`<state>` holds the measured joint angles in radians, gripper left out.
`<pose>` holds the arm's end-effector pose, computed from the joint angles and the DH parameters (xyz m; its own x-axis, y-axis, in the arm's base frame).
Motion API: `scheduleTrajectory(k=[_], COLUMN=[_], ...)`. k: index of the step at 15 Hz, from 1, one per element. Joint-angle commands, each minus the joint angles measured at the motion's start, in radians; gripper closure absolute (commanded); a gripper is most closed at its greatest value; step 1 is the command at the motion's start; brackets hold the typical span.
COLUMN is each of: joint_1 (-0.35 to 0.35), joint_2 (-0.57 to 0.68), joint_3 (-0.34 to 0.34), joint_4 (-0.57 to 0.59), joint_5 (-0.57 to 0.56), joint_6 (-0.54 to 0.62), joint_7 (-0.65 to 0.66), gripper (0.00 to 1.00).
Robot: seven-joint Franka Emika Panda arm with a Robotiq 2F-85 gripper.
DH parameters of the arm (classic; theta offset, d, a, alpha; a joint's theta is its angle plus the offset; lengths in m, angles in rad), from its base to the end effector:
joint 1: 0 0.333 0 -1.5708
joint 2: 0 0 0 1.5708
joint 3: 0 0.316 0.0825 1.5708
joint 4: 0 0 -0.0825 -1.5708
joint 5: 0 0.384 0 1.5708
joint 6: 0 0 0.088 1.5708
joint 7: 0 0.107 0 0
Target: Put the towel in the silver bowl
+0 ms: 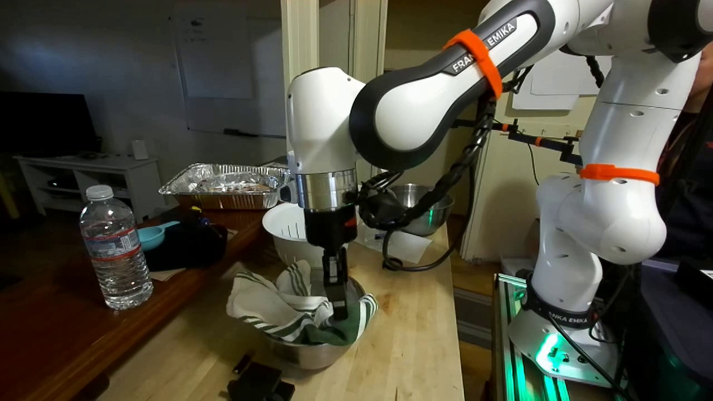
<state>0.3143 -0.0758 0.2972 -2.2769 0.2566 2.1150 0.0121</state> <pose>0.3996 0.2952 0.3798 0.8896 0.4452 -0.1022 0.4233 -0.8876 -0.1818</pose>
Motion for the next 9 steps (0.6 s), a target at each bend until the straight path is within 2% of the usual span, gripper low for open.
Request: scheduleTrajectory(k=[1, 4, 9], joint_1=[-0.009, -0.034, -0.077], joint_2=[-0.032, -0.084, -0.030], joint_3=[-0.006, -0.014, -0.012], joint_4=[-0.015, -0.062, -0.070], joint_5=[0.012, -0.067, -0.248], joint_6=[-0.028, 0.004, 0.063], joint_7=[0.024, 0.162, 0.326], gripper=[0.99, 0.99, 0.99])
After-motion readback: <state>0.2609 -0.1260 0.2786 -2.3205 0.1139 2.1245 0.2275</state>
